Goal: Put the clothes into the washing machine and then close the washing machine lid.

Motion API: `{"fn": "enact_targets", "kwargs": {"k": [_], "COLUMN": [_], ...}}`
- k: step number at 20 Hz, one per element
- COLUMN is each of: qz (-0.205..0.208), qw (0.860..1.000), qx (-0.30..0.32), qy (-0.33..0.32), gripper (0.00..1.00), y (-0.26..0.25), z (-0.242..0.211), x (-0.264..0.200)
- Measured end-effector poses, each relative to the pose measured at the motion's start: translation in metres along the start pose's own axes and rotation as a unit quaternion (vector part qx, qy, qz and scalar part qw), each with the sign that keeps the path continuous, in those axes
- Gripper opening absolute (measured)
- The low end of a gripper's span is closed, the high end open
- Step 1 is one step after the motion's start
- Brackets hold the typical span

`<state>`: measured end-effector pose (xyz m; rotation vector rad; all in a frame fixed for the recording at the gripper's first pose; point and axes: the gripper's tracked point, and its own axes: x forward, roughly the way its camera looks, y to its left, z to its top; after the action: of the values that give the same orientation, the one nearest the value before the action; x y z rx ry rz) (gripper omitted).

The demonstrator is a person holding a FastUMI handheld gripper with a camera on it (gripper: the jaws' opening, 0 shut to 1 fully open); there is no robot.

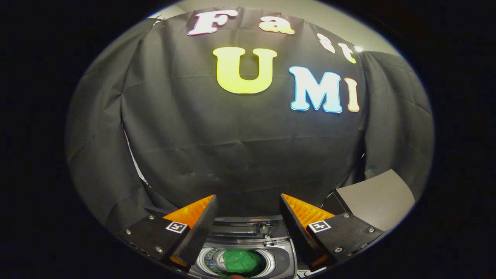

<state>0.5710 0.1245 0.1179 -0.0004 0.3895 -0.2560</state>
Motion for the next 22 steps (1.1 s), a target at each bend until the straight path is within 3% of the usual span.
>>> {"fn": "enact_targets", "kwargs": {"k": [11, 22], "qz": [0.020, 0.048], "qw": [0.998, 0.992], "qx": [-0.010, -0.019], "qy": [0.067, 0.117], "gripper": [0.98, 0.97], "y": [0.006, 0.023], "z": [-0.028, -0.062], "x": [0.072, 0.085]}}
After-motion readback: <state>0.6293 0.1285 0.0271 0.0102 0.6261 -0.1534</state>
